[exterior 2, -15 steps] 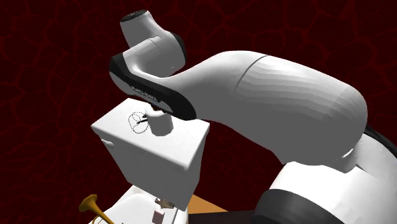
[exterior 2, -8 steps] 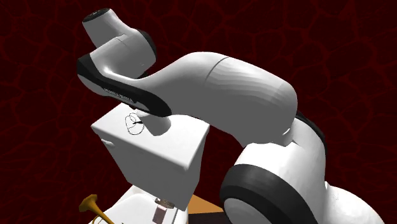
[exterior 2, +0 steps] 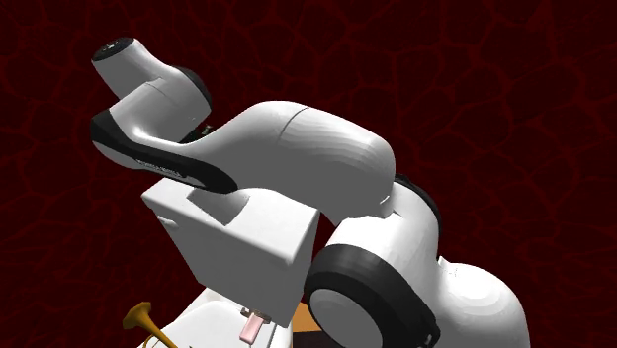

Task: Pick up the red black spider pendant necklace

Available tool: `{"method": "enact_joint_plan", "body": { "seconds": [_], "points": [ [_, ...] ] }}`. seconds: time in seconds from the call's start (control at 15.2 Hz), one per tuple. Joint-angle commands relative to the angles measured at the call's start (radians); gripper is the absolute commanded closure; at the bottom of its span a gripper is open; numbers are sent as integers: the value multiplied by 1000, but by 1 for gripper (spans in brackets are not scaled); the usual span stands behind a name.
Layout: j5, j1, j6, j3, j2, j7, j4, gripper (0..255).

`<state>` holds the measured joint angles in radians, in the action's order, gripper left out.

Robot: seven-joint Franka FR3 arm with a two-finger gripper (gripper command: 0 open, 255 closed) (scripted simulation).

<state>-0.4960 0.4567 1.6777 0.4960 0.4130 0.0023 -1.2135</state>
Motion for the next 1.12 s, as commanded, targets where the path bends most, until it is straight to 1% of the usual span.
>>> {"method": "enact_joint_plan", "body": {
  "seconds": [0.0, 0.13, 0.26, 0.33, 0.86, 1.06],
  "points": [
    [5, -10, -23, -6, -3, 6, -54, 0],
    [9, -11, 6, -14, -9, 13, -88, 0],
    [10, -12, 14, -15, -10, 15, -98, 0],
    [10, -13, 19, -16, -11, 15, -102, 255],
    [11, -18, 23, -17, -13, 11, -108, 255],
    [9, -6, -13, -15, -6, 6, -64, 255]
  ]
}}
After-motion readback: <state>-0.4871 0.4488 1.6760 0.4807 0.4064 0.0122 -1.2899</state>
